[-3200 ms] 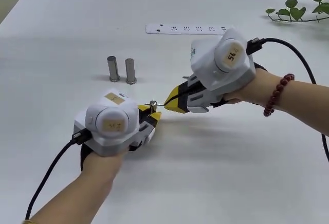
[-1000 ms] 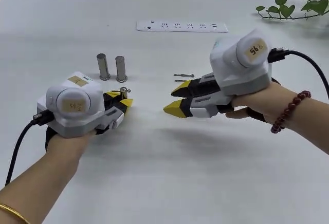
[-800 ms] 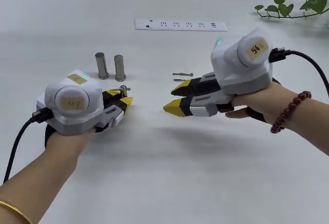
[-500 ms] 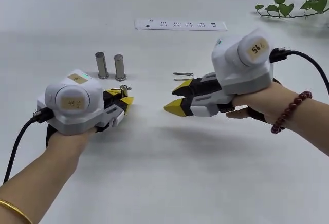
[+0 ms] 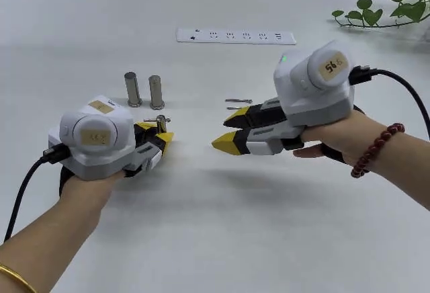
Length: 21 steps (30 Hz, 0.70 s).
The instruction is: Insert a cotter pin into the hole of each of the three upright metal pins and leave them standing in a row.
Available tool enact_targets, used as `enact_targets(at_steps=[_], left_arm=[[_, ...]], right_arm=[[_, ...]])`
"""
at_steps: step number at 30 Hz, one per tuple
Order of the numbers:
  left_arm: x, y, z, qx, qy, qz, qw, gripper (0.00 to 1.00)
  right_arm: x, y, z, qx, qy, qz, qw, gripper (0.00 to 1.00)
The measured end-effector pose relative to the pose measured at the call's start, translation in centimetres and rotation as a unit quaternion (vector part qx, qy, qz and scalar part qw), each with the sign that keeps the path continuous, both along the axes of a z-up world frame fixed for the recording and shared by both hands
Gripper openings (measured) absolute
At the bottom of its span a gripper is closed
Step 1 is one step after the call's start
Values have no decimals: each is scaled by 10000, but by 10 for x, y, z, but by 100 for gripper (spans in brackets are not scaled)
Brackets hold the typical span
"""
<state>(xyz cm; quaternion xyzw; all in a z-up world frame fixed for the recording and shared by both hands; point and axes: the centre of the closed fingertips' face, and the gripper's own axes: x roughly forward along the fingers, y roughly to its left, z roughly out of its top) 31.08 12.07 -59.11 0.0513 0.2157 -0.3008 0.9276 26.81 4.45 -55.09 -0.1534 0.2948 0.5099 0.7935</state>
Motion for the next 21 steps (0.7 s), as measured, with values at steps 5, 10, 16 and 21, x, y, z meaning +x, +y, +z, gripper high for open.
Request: enact_targets(at_steps=[5,10,16,21], left_arm=[[-5,5,0,62,77,37,9999,17],[-8,12,8,-81,65,73,9999,27],[-13,20,22,-190,10,180,9997,38],[-22,21,36,-377,-55,200,9991,50]], right_arm=[[3,1,7,62,-55,-67,9999,23],[10,0,11,235,-72,-257,9994,24],[17,2,19,331,-164,-366,9986,25],[25,5,23,403,-246,-388,9981,26]])
